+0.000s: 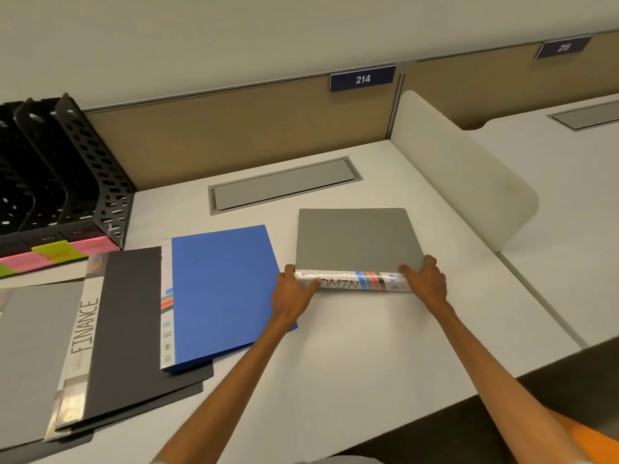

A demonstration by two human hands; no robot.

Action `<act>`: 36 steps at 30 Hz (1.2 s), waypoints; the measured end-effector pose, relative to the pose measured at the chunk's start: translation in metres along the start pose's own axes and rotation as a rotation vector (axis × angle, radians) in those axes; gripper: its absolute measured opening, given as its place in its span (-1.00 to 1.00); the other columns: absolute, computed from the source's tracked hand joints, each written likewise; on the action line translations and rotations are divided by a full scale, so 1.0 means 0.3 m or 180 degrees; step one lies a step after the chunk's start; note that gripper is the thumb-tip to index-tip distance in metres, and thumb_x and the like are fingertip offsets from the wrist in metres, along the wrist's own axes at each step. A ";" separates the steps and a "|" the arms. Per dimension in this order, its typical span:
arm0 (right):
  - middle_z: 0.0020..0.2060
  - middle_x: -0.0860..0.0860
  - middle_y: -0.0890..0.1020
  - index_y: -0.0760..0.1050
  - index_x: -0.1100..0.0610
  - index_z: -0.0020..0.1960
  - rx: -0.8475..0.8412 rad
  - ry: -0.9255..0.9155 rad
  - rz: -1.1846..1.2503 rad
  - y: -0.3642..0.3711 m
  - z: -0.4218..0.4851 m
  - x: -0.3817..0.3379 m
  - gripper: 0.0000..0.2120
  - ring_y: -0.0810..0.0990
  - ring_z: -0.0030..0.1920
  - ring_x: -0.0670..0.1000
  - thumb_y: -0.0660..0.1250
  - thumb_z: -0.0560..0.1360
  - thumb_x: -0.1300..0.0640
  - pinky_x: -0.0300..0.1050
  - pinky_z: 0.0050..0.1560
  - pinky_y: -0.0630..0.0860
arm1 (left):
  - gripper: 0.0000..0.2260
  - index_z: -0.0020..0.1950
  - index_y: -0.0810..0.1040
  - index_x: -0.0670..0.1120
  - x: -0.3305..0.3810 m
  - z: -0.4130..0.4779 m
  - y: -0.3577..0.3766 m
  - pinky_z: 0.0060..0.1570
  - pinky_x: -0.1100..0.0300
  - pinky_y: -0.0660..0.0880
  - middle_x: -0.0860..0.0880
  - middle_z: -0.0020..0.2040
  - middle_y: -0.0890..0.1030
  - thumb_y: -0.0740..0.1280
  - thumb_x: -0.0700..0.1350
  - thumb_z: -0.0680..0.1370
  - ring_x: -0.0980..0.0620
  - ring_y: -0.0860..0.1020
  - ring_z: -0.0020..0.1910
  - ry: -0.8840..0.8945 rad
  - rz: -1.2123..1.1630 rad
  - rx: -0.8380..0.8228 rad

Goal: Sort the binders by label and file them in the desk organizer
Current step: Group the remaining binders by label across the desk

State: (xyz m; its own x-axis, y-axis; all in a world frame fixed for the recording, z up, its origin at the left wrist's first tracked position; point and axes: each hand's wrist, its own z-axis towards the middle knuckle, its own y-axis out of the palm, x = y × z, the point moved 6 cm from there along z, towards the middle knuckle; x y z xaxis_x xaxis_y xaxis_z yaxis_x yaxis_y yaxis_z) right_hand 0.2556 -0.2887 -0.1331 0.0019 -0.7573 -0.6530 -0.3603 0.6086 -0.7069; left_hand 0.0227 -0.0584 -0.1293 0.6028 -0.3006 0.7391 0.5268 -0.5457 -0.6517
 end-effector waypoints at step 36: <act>-0.29 0.08 0.63 0.55 0.07 -0.13 -0.1191 0.0049 0.1147 0.113 -0.107 -0.370 -0.42 0.61 -0.29 0.05 0.25 0.34 -0.47 -0.21 -0.43 0.47 | -0.31 0.44 0.30 0.03 0.472 0.042 -0.095 -0.13 0.27 0.60 0.06 0.18 0.54 0.55 -0.01 0.40 0.10 0.62 -0.04 0.0266 -0.2320 0.0539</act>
State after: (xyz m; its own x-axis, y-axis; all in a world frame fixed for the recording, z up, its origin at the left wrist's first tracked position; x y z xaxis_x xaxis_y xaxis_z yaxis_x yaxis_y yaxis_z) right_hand 0.2131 -0.1916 -0.0758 -0.1963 -0.5204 -0.8310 -0.6444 0.7073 -0.2907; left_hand 0.1006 -0.0755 -0.0084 0.0221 0.0286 0.9993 0.8641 -0.5033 -0.0047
